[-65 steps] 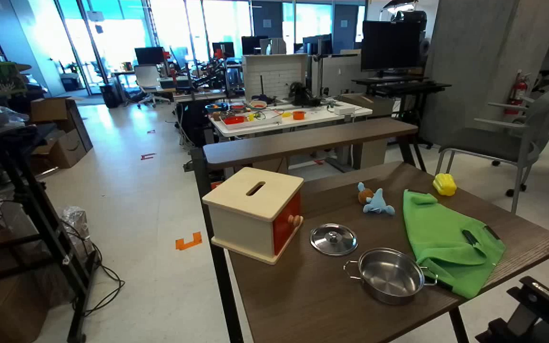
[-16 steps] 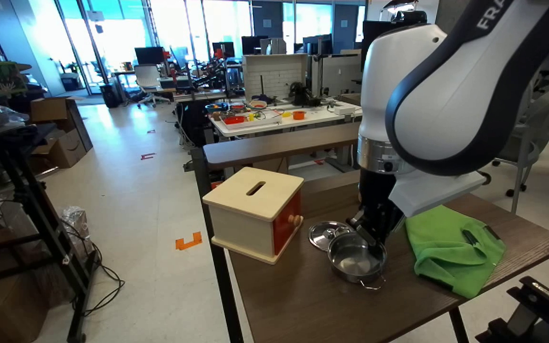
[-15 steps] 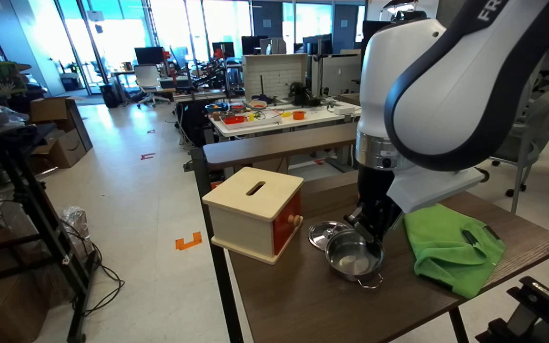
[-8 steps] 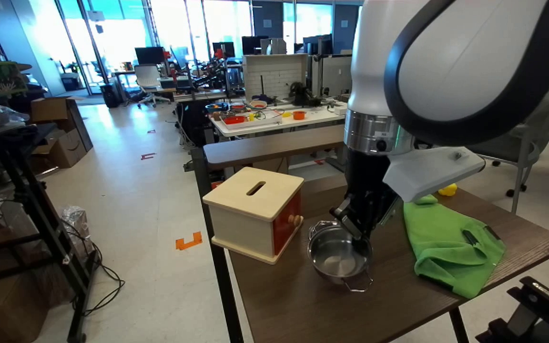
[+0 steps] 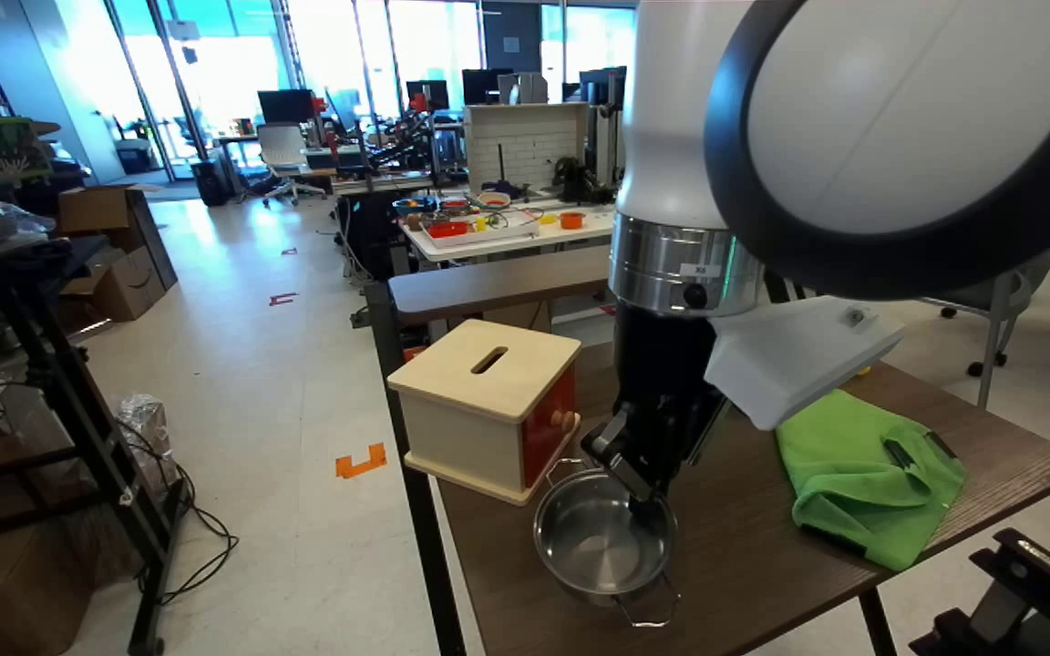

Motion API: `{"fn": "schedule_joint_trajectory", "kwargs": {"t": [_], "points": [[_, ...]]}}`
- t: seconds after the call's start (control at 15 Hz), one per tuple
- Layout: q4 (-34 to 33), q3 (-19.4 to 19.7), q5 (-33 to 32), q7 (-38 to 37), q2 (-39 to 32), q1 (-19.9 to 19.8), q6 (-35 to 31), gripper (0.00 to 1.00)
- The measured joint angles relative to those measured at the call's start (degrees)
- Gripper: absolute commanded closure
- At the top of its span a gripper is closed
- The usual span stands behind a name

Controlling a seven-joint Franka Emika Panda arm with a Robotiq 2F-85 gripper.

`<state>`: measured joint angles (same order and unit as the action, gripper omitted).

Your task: Pick up the pot and toy and move them towards the edge of the table.

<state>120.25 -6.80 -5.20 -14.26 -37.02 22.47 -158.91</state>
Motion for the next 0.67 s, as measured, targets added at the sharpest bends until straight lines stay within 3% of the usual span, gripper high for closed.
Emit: {"fn": "schedule_joint_trajectory", "kwargs": {"t": [0.67], "points": [[-5.86, 0.59, 0.00, 0.05, -7.71, 0.76, 0.00, 0.98]]}}
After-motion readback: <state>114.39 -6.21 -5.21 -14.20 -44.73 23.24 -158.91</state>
